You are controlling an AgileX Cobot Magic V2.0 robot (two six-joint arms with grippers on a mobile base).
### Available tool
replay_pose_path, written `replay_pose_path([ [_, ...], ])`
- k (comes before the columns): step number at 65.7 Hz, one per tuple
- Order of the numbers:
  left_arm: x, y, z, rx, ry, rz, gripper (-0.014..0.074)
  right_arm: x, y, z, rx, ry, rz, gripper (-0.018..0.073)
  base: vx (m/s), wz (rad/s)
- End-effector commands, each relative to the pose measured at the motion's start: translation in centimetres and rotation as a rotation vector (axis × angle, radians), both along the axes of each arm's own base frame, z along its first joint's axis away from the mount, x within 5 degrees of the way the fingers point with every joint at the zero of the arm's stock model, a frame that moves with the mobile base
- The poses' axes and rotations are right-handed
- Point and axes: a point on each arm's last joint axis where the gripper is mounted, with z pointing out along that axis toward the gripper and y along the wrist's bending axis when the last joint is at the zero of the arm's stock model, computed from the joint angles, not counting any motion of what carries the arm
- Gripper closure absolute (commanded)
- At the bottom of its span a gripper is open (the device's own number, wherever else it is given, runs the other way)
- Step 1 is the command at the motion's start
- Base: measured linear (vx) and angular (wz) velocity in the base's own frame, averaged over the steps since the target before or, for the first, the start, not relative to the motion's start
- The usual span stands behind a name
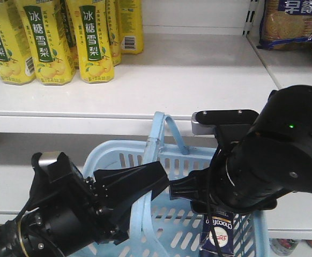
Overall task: Left arm holds basket, right arm returns cookies
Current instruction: 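Close the right gripper on the top of the cookie box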
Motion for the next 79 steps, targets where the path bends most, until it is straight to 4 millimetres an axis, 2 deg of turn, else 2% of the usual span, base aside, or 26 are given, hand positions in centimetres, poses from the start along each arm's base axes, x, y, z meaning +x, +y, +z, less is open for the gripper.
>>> replay_pose_path([
  [1, 0.1, 0.6, 2.9, -0.181, -0.094, 0.034, 0.0599, 0.2, -0.1, 1.4, 0.041, -0.074, 0.019, 0.0165, 0.0, 0.0],
  [11, 0.1, 0.6, 2.9, -0.181, -0.094, 0.034, 0.0599, 0.3, 0.0, 1.4, 0.053, -0.083, 0.021, 0.0285, 0.0, 0.0],
  [26, 0.1, 0.6, 2.9, -0.181, -0.094, 0.034, 0.0599, 0.3, 0.0, 1.4, 0.051, -0.086, 0.041, 0.0578, 0.0, 0.0],
  [48, 0.1, 0.6, 2.9, -0.181, -0.094, 0.034, 0.0599, 0.2, 0.2, 1.7, 0.071, -0.1, 0.079, 0.0568, 0.0, 0.0],
  [79, 0.1, 0.6, 2.9, -0.181, -0.094, 0.034, 0.0599, -1.3, -1.5, 4.4, 0.156, -0.18, 0.079, 0.0565, 0.0, 0.0],
])
